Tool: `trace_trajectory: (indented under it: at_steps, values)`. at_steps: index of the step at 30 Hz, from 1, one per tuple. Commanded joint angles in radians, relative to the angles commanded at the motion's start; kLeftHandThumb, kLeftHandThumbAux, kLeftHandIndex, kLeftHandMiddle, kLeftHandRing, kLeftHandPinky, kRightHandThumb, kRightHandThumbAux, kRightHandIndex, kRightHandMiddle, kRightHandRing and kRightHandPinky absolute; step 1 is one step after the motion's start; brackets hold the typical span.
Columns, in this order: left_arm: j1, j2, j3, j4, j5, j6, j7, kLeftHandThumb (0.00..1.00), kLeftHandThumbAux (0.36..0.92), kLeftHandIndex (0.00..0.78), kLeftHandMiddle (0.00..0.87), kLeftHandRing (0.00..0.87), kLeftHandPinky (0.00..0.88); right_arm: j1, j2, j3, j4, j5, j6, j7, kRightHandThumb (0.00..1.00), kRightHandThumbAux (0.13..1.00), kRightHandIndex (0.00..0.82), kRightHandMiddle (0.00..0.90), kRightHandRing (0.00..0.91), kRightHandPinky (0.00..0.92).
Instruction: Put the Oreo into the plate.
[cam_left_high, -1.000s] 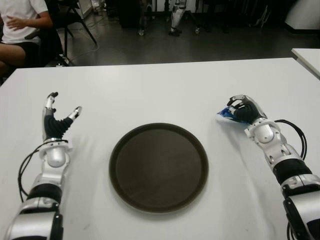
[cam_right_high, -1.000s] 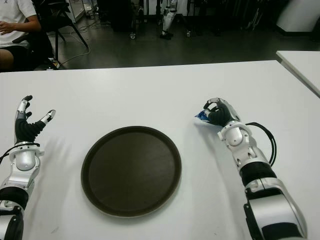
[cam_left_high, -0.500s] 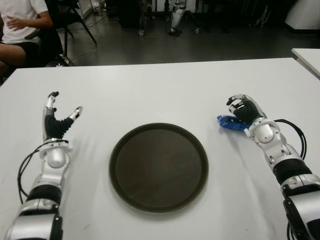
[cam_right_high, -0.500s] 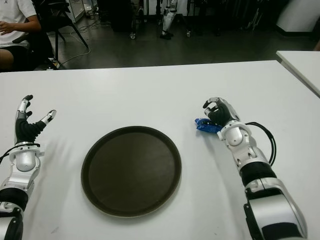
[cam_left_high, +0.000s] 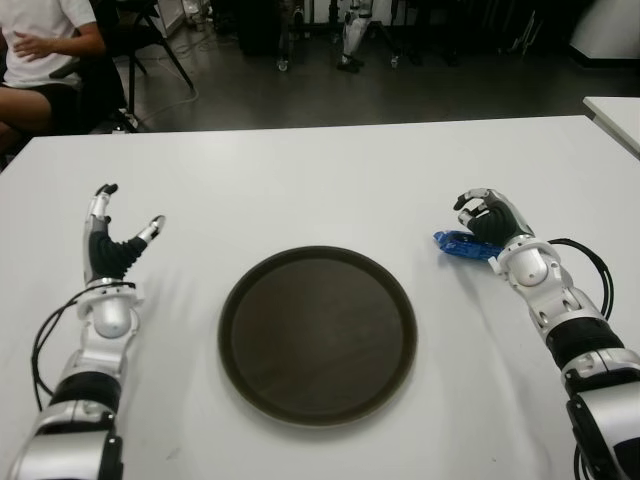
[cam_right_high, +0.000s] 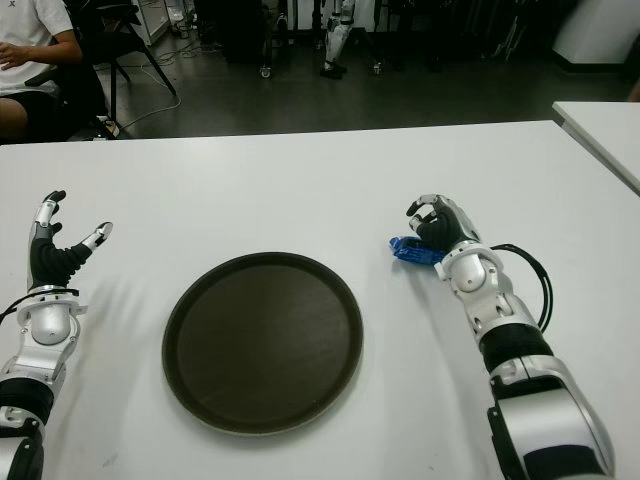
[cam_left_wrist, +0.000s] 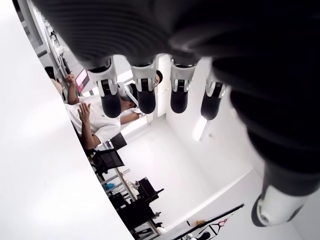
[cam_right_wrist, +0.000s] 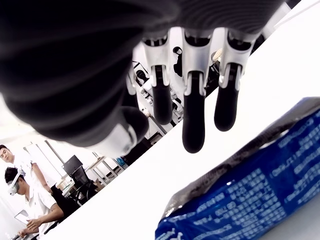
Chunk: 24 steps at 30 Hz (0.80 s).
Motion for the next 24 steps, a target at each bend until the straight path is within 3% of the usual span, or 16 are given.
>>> trace_trajectory:
  at_steps: [13, 14, 15, 17, 18, 20, 24]
  values:
    - [0.002, 0.002, -0.008, -0.020, 0.001, 0.012, -0.015, 0.000, 0.652, 0.016, 0.005, 0.000, 0.000, -0.001, -0.003, 0.004, 0.005, -0.002, -0.003, 0.007, 0.706, 0.719, 0.437, 0.790, 0.779, 0.761]
    - [0.006, 0.001, -0.008, -0.029, 0.001, 0.013, -0.017, 0.000, 0.650, 0.017, 0.007, 0.000, 0.000, -0.002, -0.003, 0.005, 0.006, -0.003, -0.002, 0.008, 0.703, 0.721, 0.432, 0.684, 0.704, 0.682]
    - [0.011, 0.000, -0.008, -0.034, 0.001, 0.014, -0.018, 0.000, 0.649, 0.017, 0.007, 0.000, 0.000, -0.002, -0.006, 0.010, 0.008, -0.008, 0.002, 0.013, 0.702, 0.721, 0.430, 0.646, 0.677, 0.653]
    - [0.015, 0.000, -0.007, -0.036, 0.000, 0.015, -0.019, 0.000, 0.653, 0.024, 0.018, 0.003, 0.000, -0.003, -0.009, 0.015, 0.011, -0.012, 0.006, 0.018, 0.686, 0.726, 0.413, 0.425, 0.459, 0.424]
    - [0.016, -0.001, -0.005, -0.038, -0.002, 0.018, -0.017, 0.000, 0.653, 0.025, 0.020, 0.003, 0.000, -0.005, -0.013, 0.023, 0.011, -0.021, 0.013, 0.026, 0.684, 0.727, 0.411, 0.395, 0.429, 0.392]
    - [0.017, -0.003, -0.003, -0.042, -0.003, 0.023, -0.015, 0.000, 0.656, 0.029, 0.026, 0.008, 0.000, -0.008, -0.019, 0.033, 0.010, -0.030, 0.021, 0.035, 0.443, 0.700, 0.225, 0.260, 0.289, 0.253]
    - [0.008, -0.008, 0.003, -0.028, -0.005, 0.043, 0.002, 0.000, 0.650, 0.032, 0.025, 0.009, 0.000, 0.000, -0.045, 0.071, -0.058, -0.076, 0.084, 0.091, 0.262, 0.676, 0.065, 0.087, 0.108, 0.109]
